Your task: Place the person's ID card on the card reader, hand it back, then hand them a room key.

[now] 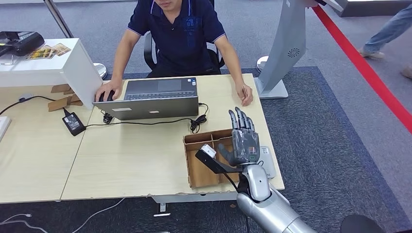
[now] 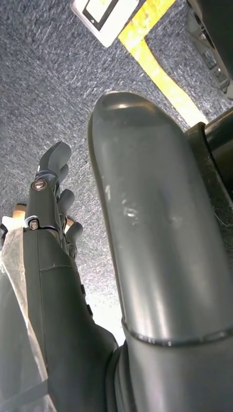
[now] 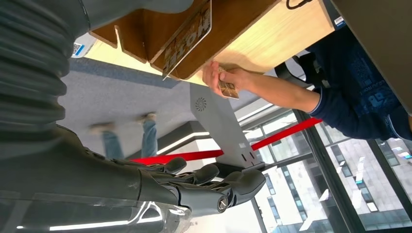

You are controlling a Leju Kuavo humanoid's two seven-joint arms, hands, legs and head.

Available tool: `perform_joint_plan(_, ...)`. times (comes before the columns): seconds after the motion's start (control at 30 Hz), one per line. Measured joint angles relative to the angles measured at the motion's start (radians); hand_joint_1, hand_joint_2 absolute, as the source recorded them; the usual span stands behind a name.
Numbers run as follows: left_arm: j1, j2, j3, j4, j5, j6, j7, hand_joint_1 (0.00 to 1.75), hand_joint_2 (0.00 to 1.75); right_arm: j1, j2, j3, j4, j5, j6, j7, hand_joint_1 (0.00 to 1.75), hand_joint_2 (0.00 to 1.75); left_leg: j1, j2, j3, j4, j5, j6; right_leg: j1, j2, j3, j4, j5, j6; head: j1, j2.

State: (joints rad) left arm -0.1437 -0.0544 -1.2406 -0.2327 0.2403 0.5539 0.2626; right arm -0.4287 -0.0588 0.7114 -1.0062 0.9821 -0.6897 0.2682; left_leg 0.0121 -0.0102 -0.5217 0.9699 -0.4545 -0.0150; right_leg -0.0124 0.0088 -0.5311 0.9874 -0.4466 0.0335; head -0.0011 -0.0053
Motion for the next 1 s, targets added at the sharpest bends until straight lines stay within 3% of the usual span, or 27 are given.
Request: perform_joint_plan(1.0, -0.007, -0.005, 0.0, 0.0, -0.005, 0.0, 0.003, 0.0, 0.0, -0.003, 0.012, -0.031, 0.032, 0.022, 0.0, 0.001, 0.0, 1.75, 0.0, 0.0, 0.0, 0.0, 0.0, 0.0, 0.0, 0.0, 0.0, 0.0, 0.0, 0.0, 0.0, 0.0)
